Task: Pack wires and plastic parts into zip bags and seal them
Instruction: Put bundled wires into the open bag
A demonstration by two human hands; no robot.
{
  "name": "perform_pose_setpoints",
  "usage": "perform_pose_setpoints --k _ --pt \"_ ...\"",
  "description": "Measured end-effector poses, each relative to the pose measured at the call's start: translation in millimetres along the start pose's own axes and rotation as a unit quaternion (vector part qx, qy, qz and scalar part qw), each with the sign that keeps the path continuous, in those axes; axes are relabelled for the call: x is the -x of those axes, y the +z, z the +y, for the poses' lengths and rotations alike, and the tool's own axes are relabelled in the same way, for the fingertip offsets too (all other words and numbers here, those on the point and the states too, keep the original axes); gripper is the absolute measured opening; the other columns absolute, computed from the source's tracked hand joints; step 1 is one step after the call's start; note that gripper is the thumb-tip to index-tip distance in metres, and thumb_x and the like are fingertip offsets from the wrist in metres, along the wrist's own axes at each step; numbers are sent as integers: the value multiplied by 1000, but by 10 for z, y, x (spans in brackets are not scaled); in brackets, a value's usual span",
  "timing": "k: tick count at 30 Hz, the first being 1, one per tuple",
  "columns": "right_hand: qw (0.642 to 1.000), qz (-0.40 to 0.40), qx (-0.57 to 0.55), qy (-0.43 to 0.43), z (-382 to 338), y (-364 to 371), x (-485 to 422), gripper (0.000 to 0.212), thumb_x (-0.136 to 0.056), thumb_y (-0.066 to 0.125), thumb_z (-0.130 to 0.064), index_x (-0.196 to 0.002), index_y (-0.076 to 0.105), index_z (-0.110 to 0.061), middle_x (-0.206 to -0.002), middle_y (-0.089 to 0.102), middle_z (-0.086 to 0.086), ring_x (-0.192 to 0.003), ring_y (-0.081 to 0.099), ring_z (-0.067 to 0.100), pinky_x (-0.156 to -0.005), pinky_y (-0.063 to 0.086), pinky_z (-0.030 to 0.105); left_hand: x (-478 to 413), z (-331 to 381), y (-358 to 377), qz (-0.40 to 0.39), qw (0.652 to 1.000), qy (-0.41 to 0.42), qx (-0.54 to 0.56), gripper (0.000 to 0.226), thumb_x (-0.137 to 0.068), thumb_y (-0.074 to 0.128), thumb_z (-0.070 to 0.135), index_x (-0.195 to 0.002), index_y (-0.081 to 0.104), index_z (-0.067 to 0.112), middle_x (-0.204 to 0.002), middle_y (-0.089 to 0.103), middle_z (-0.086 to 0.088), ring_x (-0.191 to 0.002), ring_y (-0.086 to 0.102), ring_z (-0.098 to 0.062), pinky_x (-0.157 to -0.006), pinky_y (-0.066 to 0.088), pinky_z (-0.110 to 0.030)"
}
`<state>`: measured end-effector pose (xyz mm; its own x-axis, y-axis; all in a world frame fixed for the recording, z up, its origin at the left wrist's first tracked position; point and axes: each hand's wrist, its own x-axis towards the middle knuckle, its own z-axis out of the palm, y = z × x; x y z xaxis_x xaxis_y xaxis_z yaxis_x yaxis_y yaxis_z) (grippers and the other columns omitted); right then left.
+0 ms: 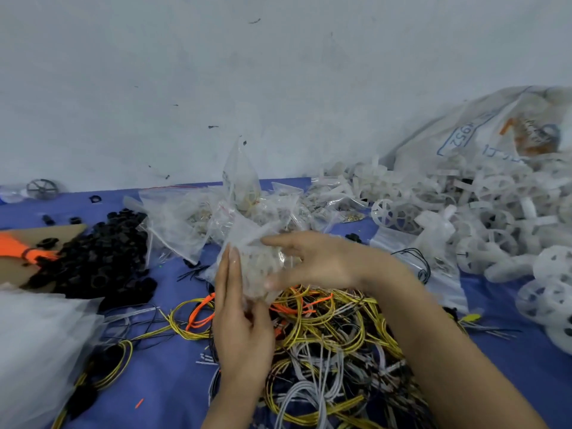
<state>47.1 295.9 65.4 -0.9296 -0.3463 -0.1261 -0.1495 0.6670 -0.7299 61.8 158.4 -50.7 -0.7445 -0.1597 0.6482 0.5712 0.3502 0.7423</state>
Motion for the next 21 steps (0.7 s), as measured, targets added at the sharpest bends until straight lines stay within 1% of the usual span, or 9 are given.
perform_pose_setpoints --k 2,3,6,9,11,13,15,18,21 --pt "1000 -14 -10 -12 57 -149 109 57 -83 68 -38 -136 48 -28 -140 49 -9 -125 47 4 -105 37 26 -14 -17 -9 11 1000 -24 -11 84 -89 48 -2 -136 19 62 -145 12 45 -133 41 -20 -80 54 -41" --pt "1000 14 -16 -23 116 -204 142 42 -85 66 -36 -125 59 -27 -128 60 -9 -115 56 2 -102 42 27 -11 -25 -13 15 1000 -18 -20 81 -90 49 2 -136 19 62 -143 12 47 -137 34 -11 -88 52 -40" --pt "994 102 -14 -20 322 -241 163 19 -90 60 -28 -92 74 -16 -93 73 -2 -92 67 10 -92 51 34 8 -29 1 26 998 15 -53 77 -91 56 11 -140 18 56 -146 9 44 -134 13 21 -94 37 -8" --pt "988 136 66 15 461 -147 57 16 -90 62 -25 -92 73 -13 -93 71 3 -90 65 18 -87 50 36 17 -68 46 45 997 13 -66 77 -92 56 8 -144 18 49 -147 6 44 -138 16 12 -96 49 -39" --pt "987 141 70 21 498 -85 -63 12 -89 64 -22 -93 73 -16 -97 71 -2 -90 63 13 -82 50 27 12 -99 56 80 995 18 -60 70 -93 55 10 -148 22 39 -149 8 39 -141 22 -1 -94 50 -45" --pt "985 139 102 14 498 5 -180 14 -89 62 -20 -98 73 -20 -101 68 -8 -87 59 9 -71 46 18 -4 -143 48 120 991 9 -55 68 -91 53 16 -150 22 30 -154 11 29 -141 20 2 -104 42 -29" --pt "978 144 149 2 499 137 -293 21 -92 57 -21 -110 69 -24 -111 65 -5 -92 57 12 -75 47 23 -18 -166 33 139 989 -12 -55 69 -88 50 19 -150 21 24 -156 12 17 -137 11 15 -101 24 1" --pt "974 127 188 -21 565 344 -435 30 -92 54 -16 -120 62 -26 -126 60 1 -117 53 22 -96 43 33 -23 -176 24 145 988 -36 -41 70 -87 49 20 -149 18 24 -155 9 14 -140 7 12 -103 13 2" --pt "967 117 226 5 642 411 -496 31 -92 52 -17 -119 64 -29 -125 59 3 -123 44 26 -106 35 41 -21 -204 25 147 988 -19 -49 69 -89 52 19 -149 17 26 -155 9 15 -140 7 12 -108 17 -5"
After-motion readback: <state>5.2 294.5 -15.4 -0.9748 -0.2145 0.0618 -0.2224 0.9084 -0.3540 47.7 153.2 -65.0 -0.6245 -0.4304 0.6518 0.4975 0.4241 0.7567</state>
